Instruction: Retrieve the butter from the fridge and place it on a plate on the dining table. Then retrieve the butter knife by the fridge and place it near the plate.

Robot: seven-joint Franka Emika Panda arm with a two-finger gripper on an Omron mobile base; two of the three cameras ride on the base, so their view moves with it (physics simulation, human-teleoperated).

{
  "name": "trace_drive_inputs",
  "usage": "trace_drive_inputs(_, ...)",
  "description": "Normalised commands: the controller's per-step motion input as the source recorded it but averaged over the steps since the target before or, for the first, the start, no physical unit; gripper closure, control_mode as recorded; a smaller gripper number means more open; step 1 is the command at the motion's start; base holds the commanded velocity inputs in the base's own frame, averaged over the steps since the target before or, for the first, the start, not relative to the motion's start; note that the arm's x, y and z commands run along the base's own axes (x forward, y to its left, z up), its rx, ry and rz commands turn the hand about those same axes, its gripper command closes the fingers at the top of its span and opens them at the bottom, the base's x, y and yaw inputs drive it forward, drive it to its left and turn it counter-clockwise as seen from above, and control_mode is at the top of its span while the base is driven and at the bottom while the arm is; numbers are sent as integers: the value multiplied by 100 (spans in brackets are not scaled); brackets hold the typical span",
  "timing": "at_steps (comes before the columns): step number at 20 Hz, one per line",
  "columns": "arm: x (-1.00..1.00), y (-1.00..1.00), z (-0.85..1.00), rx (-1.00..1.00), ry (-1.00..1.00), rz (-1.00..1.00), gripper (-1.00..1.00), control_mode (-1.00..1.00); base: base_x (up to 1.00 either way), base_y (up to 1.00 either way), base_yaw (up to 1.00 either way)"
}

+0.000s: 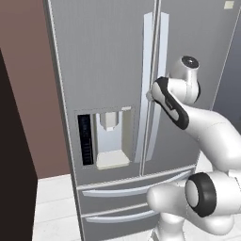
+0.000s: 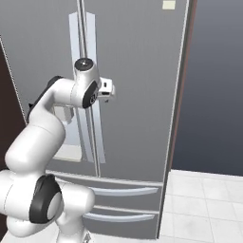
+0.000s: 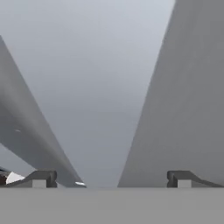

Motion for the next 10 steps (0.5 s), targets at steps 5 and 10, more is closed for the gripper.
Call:
trace_drive_inputs(5, 1, 13, 0, 1, -16, 0, -100, -100, 0, 0, 0)
trace_drive_inputs(10, 6, 17, 0, 1, -5, 0, -100, -100, 0, 0, 0)
